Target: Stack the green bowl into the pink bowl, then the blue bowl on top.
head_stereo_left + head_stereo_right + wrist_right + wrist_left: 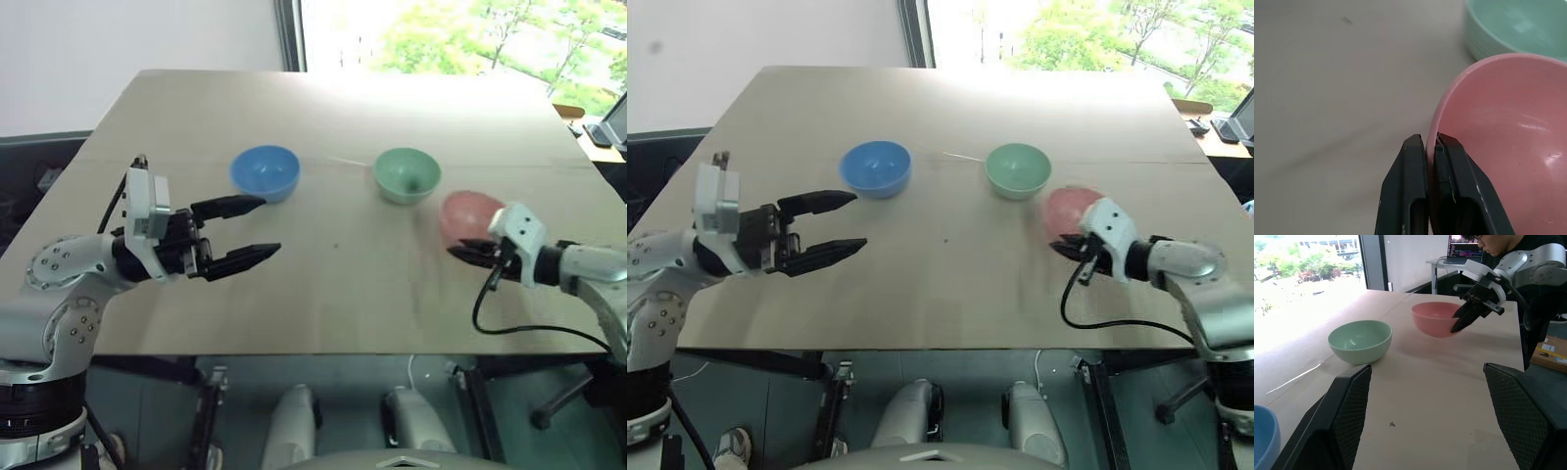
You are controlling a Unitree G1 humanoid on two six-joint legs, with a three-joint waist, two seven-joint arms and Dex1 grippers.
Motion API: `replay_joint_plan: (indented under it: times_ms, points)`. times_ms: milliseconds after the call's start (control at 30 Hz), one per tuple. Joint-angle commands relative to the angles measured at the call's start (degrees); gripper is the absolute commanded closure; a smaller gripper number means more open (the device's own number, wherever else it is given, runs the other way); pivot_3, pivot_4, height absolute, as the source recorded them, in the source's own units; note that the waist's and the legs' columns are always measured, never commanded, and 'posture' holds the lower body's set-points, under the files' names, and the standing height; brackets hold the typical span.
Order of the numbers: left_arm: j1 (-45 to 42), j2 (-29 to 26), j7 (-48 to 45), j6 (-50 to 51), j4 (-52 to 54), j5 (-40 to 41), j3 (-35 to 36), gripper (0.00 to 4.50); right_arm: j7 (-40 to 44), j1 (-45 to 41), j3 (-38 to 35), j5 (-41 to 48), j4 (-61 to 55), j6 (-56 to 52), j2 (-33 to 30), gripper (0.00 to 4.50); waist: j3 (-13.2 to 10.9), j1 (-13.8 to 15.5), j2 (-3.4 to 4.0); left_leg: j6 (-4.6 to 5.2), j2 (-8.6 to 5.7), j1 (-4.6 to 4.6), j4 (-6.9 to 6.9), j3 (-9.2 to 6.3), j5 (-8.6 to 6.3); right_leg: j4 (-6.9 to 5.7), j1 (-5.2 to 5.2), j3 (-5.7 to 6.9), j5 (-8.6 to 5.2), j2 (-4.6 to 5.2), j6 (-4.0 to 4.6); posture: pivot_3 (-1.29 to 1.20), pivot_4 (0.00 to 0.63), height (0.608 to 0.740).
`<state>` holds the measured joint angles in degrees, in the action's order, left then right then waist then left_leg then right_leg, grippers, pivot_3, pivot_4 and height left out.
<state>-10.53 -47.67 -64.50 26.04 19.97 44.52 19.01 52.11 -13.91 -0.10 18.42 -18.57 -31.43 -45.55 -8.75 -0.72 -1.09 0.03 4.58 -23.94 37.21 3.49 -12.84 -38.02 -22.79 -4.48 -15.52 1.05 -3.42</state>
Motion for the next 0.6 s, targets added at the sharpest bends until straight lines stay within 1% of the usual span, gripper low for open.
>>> replay_joint_plan:
  times_ms: [33,267,600]
  points:
    - [-0.02,0.63,0.97,-0.17,2.98,1.05,-0.15,0.61,-1.91,-3.39,5.20,-1.62,-5.28,-0.50,2.70,4.48,-0.01,0.11,-0.02,0.00,-0.01,0.00,0.00,0.00,0.00,0.00,0.00,0.00,0.00,0.02,0.00,0.00,0.150,0.740]
    - [1.35,1.32,2.53,-0.05,4.53,1.24,-0.24,0.61,-3.39,-6.39,10.97,-5.11,-5.16,0.59,5.79,4.48,-0.02,0.00,-0.04,0.00,0.00,-0.01,0.01,0.00,0.00,0.00,-0.01,0.01,0.00,0.00,0.01,0.00,0.150,0.740]
    - [3.83,1.27,3.99,-0.50,5.85,1.33,0.74,0.61,-2.80,-9.22,14.56,-7.67,-3.17,2.27,8.26,4.48,-0.03,0.01,-0.05,0.00,0.01,-0.02,0.01,-0.01,0.00,0.00,-0.02,0.02,0.00,0.00,0.02,0.00,0.150,0.740]
